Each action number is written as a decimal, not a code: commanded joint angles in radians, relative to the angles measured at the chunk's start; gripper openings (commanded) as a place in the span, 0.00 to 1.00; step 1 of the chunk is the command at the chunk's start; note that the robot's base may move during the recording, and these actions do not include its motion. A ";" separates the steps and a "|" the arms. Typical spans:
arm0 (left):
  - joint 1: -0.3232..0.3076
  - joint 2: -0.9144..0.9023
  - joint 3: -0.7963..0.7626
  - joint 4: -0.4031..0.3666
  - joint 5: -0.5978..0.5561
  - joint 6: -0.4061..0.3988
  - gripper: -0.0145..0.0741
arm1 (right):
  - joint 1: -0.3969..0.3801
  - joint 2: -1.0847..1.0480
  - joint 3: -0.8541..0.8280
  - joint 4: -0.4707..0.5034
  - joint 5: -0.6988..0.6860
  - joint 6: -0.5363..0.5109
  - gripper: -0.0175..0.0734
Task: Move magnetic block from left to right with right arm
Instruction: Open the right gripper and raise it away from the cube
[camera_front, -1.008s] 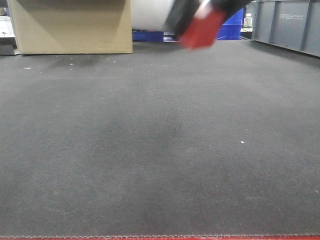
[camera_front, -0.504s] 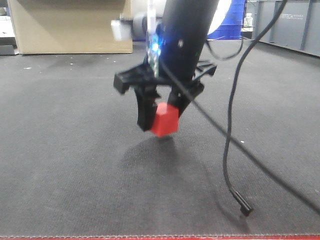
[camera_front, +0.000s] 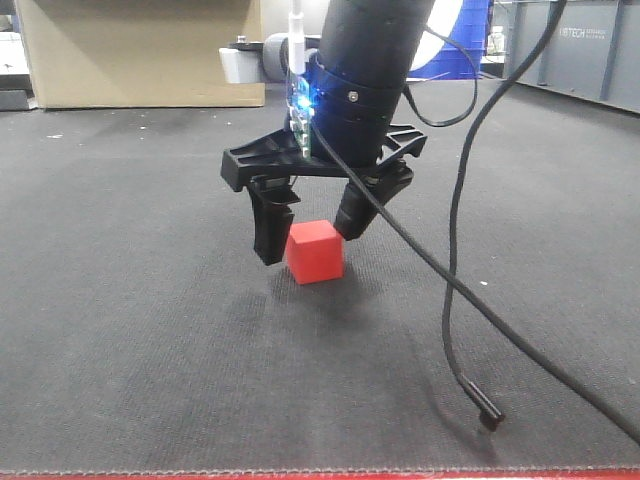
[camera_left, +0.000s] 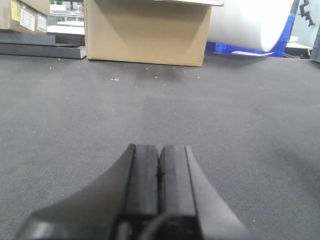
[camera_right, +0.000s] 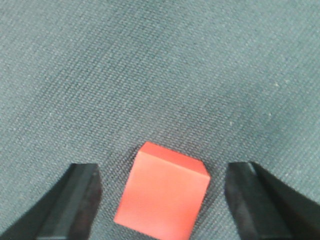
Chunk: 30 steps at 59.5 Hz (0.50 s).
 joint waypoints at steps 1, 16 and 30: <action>-0.002 -0.010 0.010 0.000 -0.089 -0.004 0.03 | 0.001 -0.082 -0.035 0.014 -0.034 0.005 0.88; -0.002 -0.010 0.010 0.000 -0.089 -0.004 0.03 | 0.001 -0.236 -0.023 0.017 -0.032 0.019 0.67; -0.002 -0.010 0.010 0.000 -0.089 -0.004 0.03 | 0.001 -0.473 0.143 0.017 -0.094 0.019 0.26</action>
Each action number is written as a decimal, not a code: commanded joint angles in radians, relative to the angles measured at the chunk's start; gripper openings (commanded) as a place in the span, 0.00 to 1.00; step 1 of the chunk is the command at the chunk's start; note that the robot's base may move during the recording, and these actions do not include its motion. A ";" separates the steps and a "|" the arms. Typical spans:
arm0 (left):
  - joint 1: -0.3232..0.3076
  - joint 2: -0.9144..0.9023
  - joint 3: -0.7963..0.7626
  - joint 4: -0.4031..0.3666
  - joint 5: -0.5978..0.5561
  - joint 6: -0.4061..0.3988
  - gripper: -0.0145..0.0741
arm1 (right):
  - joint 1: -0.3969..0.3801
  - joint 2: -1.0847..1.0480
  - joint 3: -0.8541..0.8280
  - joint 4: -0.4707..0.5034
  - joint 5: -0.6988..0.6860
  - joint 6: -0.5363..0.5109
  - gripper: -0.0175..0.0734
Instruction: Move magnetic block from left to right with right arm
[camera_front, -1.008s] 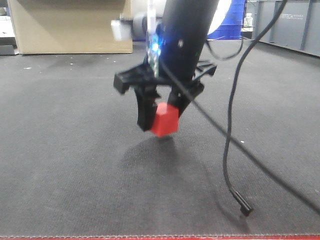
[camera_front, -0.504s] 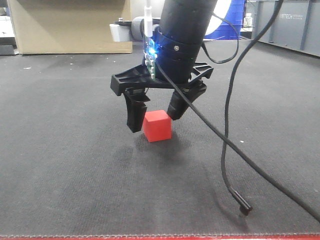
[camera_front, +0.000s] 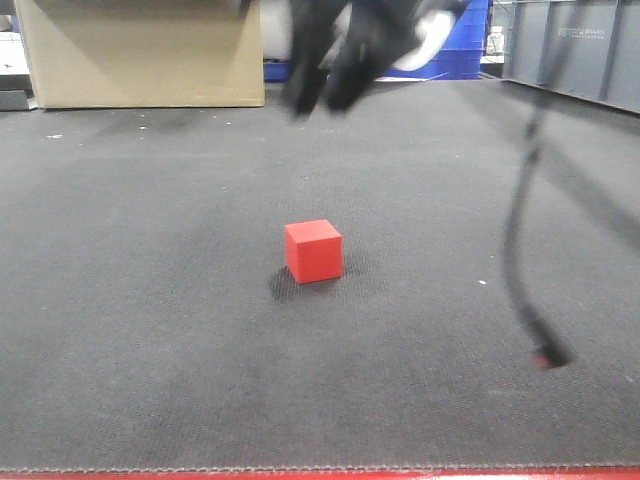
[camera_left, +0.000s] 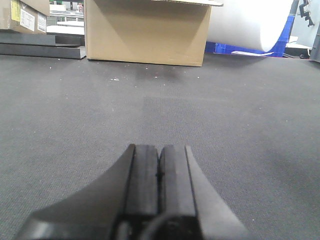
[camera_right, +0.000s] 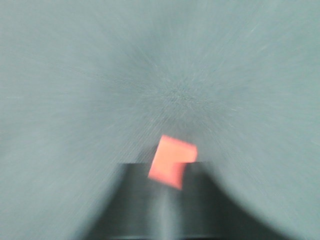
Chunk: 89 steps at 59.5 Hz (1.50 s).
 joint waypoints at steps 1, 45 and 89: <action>-0.002 -0.010 0.010 0.000 -0.089 -0.004 0.03 | -0.001 -0.157 0.065 0.008 -0.090 0.002 0.25; -0.002 -0.010 0.010 0.000 -0.089 -0.004 0.03 | -0.001 -1.147 0.948 0.046 -0.565 0.002 0.26; -0.002 -0.010 0.010 0.000 -0.089 -0.004 0.03 | -0.047 -1.238 0.958 0.016 -0.556 0.000 0.26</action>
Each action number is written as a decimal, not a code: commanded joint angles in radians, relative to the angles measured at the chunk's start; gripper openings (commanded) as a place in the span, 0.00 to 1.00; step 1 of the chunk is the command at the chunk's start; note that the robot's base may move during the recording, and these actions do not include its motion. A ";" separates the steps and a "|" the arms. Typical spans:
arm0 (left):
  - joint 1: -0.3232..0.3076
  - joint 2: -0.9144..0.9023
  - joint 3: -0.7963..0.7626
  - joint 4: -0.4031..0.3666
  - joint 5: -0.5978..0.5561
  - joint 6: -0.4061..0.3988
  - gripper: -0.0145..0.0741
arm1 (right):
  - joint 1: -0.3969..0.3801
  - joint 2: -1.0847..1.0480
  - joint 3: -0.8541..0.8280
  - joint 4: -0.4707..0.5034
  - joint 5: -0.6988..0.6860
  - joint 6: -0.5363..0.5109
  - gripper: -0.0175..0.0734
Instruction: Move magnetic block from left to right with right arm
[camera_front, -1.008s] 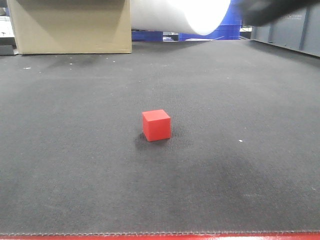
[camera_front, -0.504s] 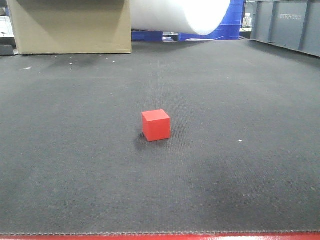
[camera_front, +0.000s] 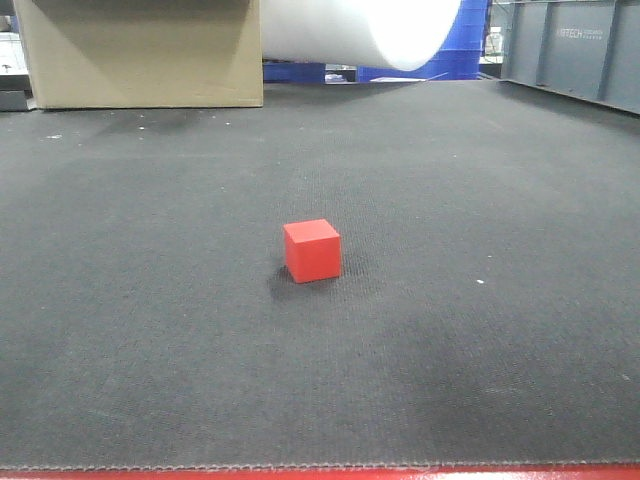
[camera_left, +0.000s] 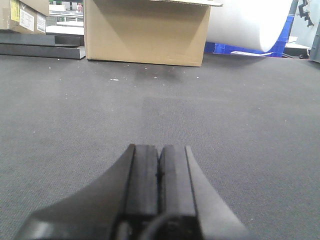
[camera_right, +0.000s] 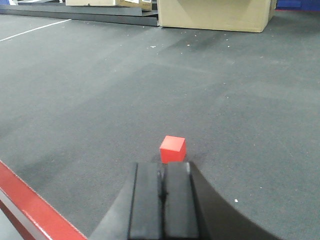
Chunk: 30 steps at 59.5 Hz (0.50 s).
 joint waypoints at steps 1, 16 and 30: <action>-0.002 -0.010 0.010 0.000 -0.089 -0.004 0.03 | -0.047 -0.005 -0.027 -0.022 -0.085 -0.002 0.26; -0.002 -0.010 0.010 0.000 -0.089 -0.004 0.03 | -0.389 -0.116 0.090 -0.023 -0.146 -0.002 0.26; -0.002 -0.010 0.010 0.000 -0.089 -0.004 0.03 | -0.636 -0.285 0.280 -0.023 -0.226 -0.002 0.26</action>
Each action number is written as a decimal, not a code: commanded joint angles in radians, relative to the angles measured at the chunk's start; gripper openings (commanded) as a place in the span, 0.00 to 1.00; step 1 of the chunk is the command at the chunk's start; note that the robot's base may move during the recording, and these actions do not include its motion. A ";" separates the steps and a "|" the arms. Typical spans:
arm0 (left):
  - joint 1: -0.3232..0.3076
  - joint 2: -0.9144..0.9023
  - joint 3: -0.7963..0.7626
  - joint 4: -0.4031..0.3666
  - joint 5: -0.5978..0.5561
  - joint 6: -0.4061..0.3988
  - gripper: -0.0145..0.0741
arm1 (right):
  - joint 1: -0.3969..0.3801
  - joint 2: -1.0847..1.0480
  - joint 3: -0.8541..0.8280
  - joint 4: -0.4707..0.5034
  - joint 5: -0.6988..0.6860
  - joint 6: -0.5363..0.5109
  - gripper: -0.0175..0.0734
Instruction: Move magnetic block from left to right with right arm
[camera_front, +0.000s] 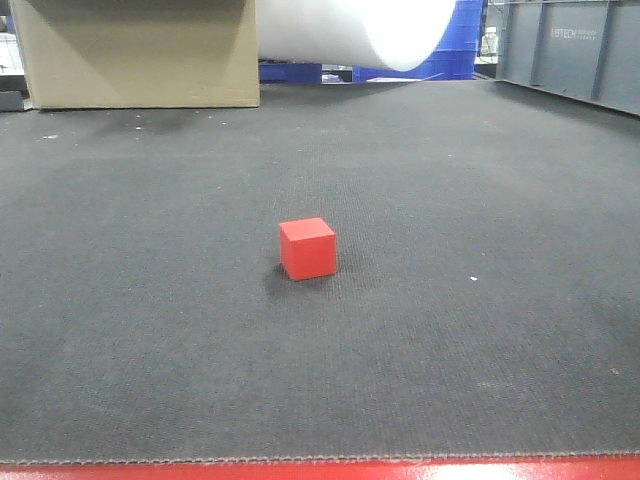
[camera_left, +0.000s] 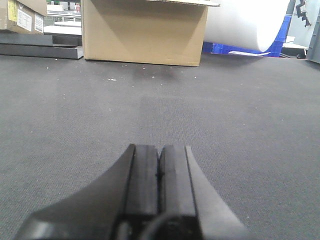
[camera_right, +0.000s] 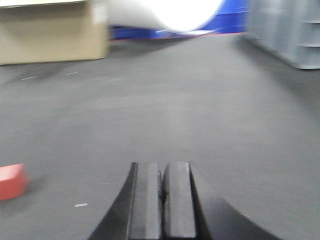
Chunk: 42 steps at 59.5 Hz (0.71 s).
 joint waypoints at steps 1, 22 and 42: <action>-0.002 -0.010 0.010 0.000 -0.089 -0.004 0.03 | -0.060 -0.049 0.036 -0.007 -0.127 -0.002 0.26; -0.002 -0.010 0.010 0.000 -0.089 -0.004 0.03 | -0.084 -0.134 0.159 -0.016 -0.175 -0.005 0.26; -0.002 -0.010 0.010 0.000 -0.089 -0.004 0.03 | -0.084 -0.134 0.159 -0.016 -0.174 -0.005 0.26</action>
